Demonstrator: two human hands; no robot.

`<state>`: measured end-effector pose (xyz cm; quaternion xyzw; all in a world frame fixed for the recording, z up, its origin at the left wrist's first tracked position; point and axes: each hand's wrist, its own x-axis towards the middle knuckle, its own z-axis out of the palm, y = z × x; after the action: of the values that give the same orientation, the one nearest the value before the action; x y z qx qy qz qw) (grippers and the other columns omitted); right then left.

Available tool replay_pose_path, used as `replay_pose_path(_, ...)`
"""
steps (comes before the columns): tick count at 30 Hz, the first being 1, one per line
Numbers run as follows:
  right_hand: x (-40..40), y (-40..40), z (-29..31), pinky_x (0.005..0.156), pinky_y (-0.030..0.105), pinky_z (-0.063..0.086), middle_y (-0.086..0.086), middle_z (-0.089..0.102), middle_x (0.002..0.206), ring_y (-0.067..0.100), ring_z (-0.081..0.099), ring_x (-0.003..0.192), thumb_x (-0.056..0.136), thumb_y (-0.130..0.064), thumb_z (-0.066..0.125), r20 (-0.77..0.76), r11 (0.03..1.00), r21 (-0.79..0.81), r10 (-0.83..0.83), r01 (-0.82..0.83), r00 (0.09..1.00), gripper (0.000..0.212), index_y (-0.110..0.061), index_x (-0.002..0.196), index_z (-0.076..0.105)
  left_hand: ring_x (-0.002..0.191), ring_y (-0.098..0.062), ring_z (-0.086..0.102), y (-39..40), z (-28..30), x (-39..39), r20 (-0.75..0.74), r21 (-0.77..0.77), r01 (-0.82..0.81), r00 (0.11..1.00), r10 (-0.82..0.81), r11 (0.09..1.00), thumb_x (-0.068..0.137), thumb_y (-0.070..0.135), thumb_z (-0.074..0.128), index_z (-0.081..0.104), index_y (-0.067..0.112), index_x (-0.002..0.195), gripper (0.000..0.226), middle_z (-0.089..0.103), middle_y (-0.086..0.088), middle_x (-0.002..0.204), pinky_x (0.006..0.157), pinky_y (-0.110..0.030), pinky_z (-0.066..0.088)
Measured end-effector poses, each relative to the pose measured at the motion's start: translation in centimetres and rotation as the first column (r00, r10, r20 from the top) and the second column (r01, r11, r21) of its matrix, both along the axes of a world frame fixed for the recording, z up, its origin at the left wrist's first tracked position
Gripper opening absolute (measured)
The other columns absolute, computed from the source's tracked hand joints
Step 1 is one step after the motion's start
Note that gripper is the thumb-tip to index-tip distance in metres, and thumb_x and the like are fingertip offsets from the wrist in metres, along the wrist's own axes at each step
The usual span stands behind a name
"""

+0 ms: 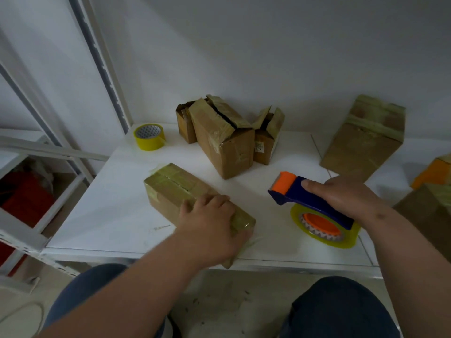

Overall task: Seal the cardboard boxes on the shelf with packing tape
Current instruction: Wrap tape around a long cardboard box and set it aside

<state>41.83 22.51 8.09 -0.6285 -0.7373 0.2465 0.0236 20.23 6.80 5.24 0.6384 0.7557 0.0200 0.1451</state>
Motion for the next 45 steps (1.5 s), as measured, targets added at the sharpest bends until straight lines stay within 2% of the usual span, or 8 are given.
replay_pose_path(15, 0.1, -5.1, -1.5, 0.059, 0.027, 0.047, 0.007, 0.068, 0.067, 0.021, 0.066, 0.063, 0.090, -0.059, 0.045, -0.287, 0.999, 0.042, 0.017, -0.005, 0.958, 0.058, -0.007, 0.075, 0.064, 0.149, -0.030, 0.003, -0.7, -2.7, 3.4, -0.194, 0.127, -0.069, 0.977, 0.093, 0.989, 0.087, 0.048, 0.054, 0.025, 0.024, 0.139, 0.064, 0.020, -0.002, 0.155, 0.111, -0.070, 0.001)
replay_pose_path(22, 0.8, -6.1, -1.2, 0.058, 0.024, 0.047, 0.001, 0.069, 0.066, 0.017, 0.067, 0.061, 0.081, -0.063, 0.048, -0.378, 0.995, 0.085, 0.081, -0.053, 0.922, 0.055, -0.012, 0.075, 0.064, 0.150, -0.021, -0.004, -3.0, -2.8, -1.4, -0.255, 0.114, 0.081, 0.966, -0.049, 0.990, 0.088, 0.022, 0.058, 0.011, 0.027, 0.151, 0.079, 0.003, 0.003, 0.163, 0.122, -0.049, 0.005)
replay_pose_path(26, 0.2, -7.1, -1.9, 0.054, 0.025, 0.041, 0.001, 0.065, 0.059, 0.015, 0.060, 0.052, 0.072, -0.073, 0.051, -0.427, 0.987, 0.145, 0.126, -0.069, 0.895, 0.063, -0.011, 0.068, 0.063, 0.144, -0.021, 0.013, -4.2, -2.6, -2.7, 0.104, 0.236, -0.058, 0.994, 0.034, 0.970, 0.084, 0.029, 0.063, 0.012, 0.034, 0.153, 0.087, 0.012, 0.007, 0.159, 0.117, -0.039, 0.026)
replay_pose_path(30, -0.9, -8.3, -2.1, 0.048, 0.014, 0.036, -0.002, 0.060, 0.055, 0.006, 0.052, 0.045, 0.063, -0.073, 0.046, -0.539, 0.979, 0.164, 0.188, -0.117, 0.821, 0.060, -0.015, 0.062, 0.058, 0.108, -0.007, 0.055, -3.6, 0.6, -1.0, 0.783, 0.232, -0.582, 0.587, 0.205, 0.780, 0.091, 0.031, 0.063, 0.056, 0.033, 0.127, 0.037, 0.057, 0.013, 0.119, 0.092, -0.027, 0.049)
replay_pose_path(33, -1.6, -9.2, -2.0, 0.045, 0.011, 0.034, 0.001, 0.057, 0.054, 0.004, 0.048, 0.045, 0.066, -0.068, 0.050, -0.625, 0.975, 0.157, 0.221, -0.157, 0.749, 0.048, -0.021, 0.059, 0.058, 0.096, -0.012, 0.065, -3.1, 1.8, -0.3, 0.963, -0.094, -0.522, 0.169, 0.211, 0.848, 0.078, 0.053, 0.068, 0.069, 0.025, 0.107, 0.040, 0.071, 0.006, 0.096, 0.094, -0.036, 0.053)
replay_pose_path(36, -2.0, -9.9, -2.0, 0.046, 0.013, 0.034, 0.002, 0.056, 0.053, 0.004, 0.048, 0.046, 0.066, -0.065, 0.051, -0.664, 0.972, 0.145, 0.234, -0.185, 0.710, 0.044, -0.022, 0.061, 0.061, 0.087, -0.016, 0.064, -3.3, 2.0, 0.1, 0.975, -0.192, -0.389, 0.025, 0.219, 0.901, 0.056, 0.062, 0.071, 0.067, 0.015, 0.099, 0.064, 0.070, 0.000, 0.087, 0.087, -0.035, 0.051)
replay_pose_path(40, -2.0, -10.2, -2.3, 0.047, 0.016, 0.032, 0.018, 0.054, 0.060, 0.012, 0.047, 0.048, 0.064, -0.067, 0.052, -0.632, 0.961, 0.171, 0.276, -0.217, 0.725, 0.067, 0.000, 0.067, 0.058, 0.081, -0.017, 0.060, -3.8, 1.6, -0.3, 0.955, -0.281, -0.310, -0.186, 0.232, 0.908, 0.069, 0.036, 0.073, 0.066, 0.016, 0.086, 0.028, 0.066, -0.004, 0.083, 0.086, -0.037, 0.048)
replay_pose_path(45, -2.0, -10.6, -1.8, 0.047, 0.014, 0.033, 0.015, 0.056, 0.060, 0.014, 0.048, 0.048, 0.064, -0.068, 0.053, -0.629, 0.956, 0.161, 0.291, -0.246, 0.721, 0.066, -0.002, 0.066, 0.059, 0.070, -0.016, 0.060, -4.3, 1.5, -0.6, 0.935, -0.336, -0.352, -0.235, 0.265, 0.873, 0.082, 0.014, 0.066, 0.068, 0.018, 0.068, 0.015, 0.065, -0.006, 0.074, 0.074, -0.034, 0.050)
